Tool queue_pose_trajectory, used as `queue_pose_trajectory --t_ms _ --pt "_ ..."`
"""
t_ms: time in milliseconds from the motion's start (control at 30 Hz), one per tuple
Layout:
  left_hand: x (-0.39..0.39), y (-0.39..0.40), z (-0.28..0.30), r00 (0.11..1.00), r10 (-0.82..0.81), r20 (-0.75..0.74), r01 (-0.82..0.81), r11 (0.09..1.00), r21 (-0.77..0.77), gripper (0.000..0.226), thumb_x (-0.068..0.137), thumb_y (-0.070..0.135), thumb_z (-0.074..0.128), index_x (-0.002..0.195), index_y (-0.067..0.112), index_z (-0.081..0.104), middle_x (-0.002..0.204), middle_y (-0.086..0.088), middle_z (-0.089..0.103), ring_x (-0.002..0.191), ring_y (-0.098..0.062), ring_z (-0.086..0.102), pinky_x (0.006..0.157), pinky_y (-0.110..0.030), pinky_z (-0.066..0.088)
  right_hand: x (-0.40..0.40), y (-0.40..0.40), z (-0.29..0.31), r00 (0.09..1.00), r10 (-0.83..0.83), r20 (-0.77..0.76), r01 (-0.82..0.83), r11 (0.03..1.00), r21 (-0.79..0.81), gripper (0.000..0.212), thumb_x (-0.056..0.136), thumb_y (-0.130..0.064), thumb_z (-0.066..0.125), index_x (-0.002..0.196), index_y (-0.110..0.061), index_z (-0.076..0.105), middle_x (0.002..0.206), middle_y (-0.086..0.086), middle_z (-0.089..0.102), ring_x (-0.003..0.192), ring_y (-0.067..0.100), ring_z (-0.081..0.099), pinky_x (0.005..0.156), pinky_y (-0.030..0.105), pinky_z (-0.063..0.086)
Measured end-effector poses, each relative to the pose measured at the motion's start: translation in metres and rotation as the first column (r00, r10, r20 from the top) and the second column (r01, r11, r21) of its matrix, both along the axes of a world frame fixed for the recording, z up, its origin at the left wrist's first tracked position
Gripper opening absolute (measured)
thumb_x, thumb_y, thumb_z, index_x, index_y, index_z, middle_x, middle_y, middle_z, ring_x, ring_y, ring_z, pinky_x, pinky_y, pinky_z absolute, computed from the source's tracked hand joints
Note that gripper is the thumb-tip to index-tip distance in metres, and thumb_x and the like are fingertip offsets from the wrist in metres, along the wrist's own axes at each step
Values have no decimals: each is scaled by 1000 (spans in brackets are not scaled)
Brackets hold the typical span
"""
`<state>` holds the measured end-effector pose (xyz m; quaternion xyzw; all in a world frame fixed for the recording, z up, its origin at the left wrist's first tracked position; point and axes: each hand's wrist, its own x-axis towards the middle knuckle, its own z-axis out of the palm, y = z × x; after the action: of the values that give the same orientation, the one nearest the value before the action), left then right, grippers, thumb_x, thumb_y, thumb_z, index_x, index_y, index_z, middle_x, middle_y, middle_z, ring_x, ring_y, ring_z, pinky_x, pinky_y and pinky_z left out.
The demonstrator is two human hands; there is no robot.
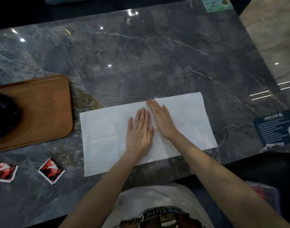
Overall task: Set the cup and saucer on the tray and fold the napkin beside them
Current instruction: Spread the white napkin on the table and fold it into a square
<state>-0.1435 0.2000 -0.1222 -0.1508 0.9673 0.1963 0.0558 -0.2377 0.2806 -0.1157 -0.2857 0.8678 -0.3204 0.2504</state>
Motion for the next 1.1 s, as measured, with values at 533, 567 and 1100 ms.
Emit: queue_pose_trajectory --t_ms 533,567,1100 --pt "0 1 -2 1000 5 2 -5 999 -37 65 87 43 1 147 18 4 157 2 -1 137 -7 -15 110 -28 -20 -60 99 -3 885 -118 -450 354 799 487 66 90 -43 5 148 -11 10 158 6 10 146 18 6 116 43 -6" --pt "0 1 -2 1000 8 2 -8 999 -45 66 87 43 2 147 18 6 157 2 1 138 -8 -13 110 -29 -19 -50 90 -1 871 -118 -477 351 829 436 66 91 -41 9 146 -7 16 156 9 18 144 22 15 116 44 -3" --pt "-1 2 -8 1000 9 3 -9 996 -86 68 85 43 0 147 17 6 157 0 1 141 -9 -8 113 -33 -12 26 122 -9 916 -17 -400 222 853 471 67 89 -51 9 146 -18 -2 155 -3 -2 144 12 -2 114 35 -10"
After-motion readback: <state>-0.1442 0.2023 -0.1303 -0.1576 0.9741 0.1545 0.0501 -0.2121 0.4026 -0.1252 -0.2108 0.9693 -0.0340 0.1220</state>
